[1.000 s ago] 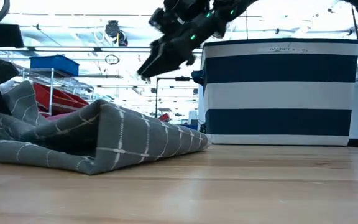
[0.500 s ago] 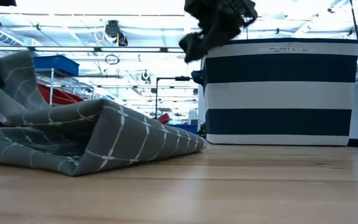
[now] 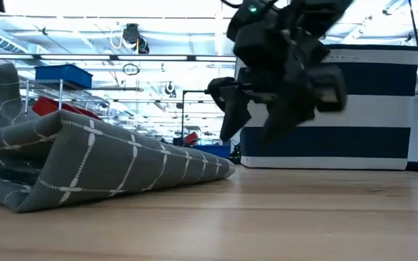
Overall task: Fold towel
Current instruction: Fold the gray checkered towel
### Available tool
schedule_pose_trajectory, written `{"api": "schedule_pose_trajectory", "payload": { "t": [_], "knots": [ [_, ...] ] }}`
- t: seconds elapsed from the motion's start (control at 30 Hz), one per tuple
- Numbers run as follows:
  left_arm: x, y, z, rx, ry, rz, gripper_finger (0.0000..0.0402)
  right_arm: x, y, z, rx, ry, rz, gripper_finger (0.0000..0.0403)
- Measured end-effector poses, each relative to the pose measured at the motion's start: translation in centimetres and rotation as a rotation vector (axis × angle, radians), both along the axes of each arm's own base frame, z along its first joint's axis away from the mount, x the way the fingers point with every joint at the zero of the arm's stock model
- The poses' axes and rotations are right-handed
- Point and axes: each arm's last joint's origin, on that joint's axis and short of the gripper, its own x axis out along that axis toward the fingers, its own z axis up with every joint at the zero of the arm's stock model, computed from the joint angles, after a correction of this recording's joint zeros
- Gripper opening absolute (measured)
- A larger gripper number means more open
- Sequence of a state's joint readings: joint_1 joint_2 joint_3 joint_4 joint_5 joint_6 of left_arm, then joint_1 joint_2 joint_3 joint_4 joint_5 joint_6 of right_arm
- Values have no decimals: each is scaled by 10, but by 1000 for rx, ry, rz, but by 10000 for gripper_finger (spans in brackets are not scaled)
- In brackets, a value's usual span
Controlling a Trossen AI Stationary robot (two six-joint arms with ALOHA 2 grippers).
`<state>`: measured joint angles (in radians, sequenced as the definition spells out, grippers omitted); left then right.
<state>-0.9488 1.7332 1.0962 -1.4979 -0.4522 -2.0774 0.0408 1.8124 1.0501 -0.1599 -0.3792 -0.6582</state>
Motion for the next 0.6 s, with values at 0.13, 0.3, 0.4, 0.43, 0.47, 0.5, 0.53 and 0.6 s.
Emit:
{"api": "schedule_pose_trajectory", "payload": {
  "t": [0.13, 0.3, 0.4, 0.43, 0.47, 0.5, 0.53, 0.6],
  "knots": [
    [3, 2, 0, -8, 12, 3, 0, -3, 14, -16, -106, -72, 17, 251],
    [3, 2, -1, -9, 12, 6, 0, 3, 23, -18, -153, -147, 7, 247],
    [4, 2, -1, -11, 11, 9, 0, 6, 26, -20, -144, -172, 18, 236],
    [4, 2, -1, -14, 9, 9, 0, 6, 27, -23, -147, -170, 27, 230],
    [4, 2, -1, -15, 9, 9, 0, 6, 28, -26, -154, -164, 37, 224],
    [4, 2, -1, -15, 9, 9, 0, 6, 29, -30, -161, -150, 41, 219],
    [4, 2, -1, -16, 8, 9, 0, 6, 29, -34, -164, -140, 44, 213],
    [4, 2, -1, -16, 9, 9, 0, 8, 31, -40, -166, -140, 47, 201]
  ]
}}
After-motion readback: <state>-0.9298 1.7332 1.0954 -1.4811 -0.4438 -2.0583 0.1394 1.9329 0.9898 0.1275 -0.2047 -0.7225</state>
